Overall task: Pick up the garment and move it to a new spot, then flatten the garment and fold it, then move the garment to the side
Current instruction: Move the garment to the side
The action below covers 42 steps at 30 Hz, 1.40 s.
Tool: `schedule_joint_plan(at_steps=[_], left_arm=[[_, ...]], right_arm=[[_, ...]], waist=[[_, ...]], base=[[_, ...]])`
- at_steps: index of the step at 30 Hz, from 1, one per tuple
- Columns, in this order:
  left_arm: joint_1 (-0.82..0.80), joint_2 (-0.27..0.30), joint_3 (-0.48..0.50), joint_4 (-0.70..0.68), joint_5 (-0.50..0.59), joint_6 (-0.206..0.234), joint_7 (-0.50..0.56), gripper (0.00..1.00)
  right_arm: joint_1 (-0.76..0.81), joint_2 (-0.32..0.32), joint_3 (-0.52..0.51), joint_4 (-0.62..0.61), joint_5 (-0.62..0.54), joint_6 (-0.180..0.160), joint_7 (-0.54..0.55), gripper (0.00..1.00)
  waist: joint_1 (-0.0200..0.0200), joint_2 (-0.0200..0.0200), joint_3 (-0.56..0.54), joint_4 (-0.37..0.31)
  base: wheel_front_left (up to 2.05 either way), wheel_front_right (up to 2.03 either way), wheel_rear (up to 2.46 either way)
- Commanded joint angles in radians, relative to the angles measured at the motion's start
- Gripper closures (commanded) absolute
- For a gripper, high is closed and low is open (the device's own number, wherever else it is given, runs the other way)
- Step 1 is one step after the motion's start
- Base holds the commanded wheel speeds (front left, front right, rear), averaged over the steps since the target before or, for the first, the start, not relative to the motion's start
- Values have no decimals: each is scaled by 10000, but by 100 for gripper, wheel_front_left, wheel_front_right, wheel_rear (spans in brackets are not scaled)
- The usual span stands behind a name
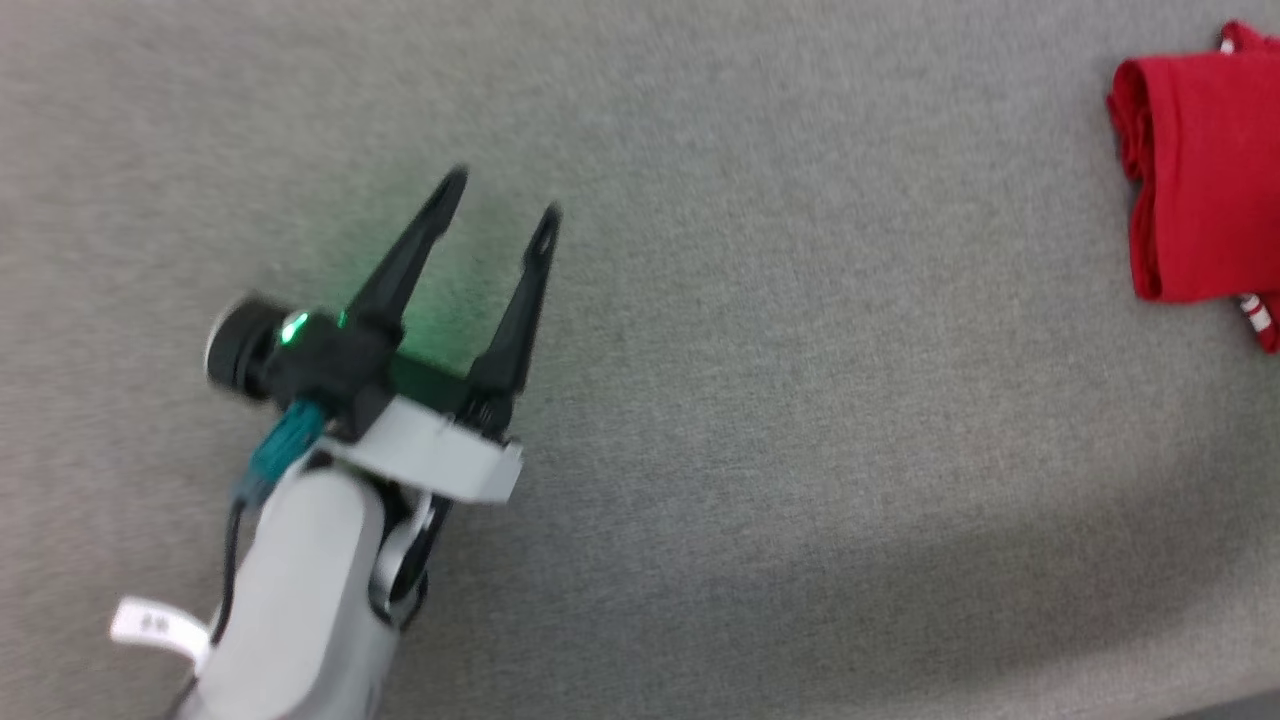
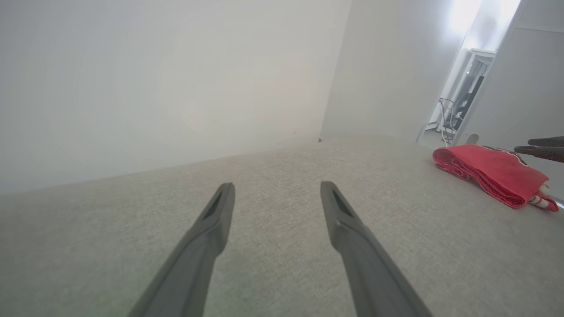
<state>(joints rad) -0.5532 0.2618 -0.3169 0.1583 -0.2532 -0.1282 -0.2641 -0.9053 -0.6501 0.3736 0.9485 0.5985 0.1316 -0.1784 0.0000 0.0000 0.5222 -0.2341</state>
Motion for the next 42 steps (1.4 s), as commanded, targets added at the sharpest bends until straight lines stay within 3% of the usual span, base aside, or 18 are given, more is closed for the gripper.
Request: schedule_joint_plan(at_steps=[1,12,31,42], left_arm=[[542,-196,324,-9,32,32,3,0],[3126,-1004,2132,257,263,-27,3,0],[5151,-1152,3088,-61,-2,-28,4,0],[5699,-1319,3163,-528,-20,-29,4,0]], right_arm=[[324,91,121,-19,39,-20,-201,0],[2059,1387,276,-290,-404,-19,-855,0],[5061,3309,-2051,-4052,-1803,-19,-870,0],[7276,3668,-3103,-6296,-2632,-19,-871,0]], waist=[[0,0,-1303,825],[0,0,-3019,2072],[0,0,-4594,3045],[0,0,-5254,3178]], base=[[0,0,0],[0,0,0],[0,0,0],[0,0,0]])
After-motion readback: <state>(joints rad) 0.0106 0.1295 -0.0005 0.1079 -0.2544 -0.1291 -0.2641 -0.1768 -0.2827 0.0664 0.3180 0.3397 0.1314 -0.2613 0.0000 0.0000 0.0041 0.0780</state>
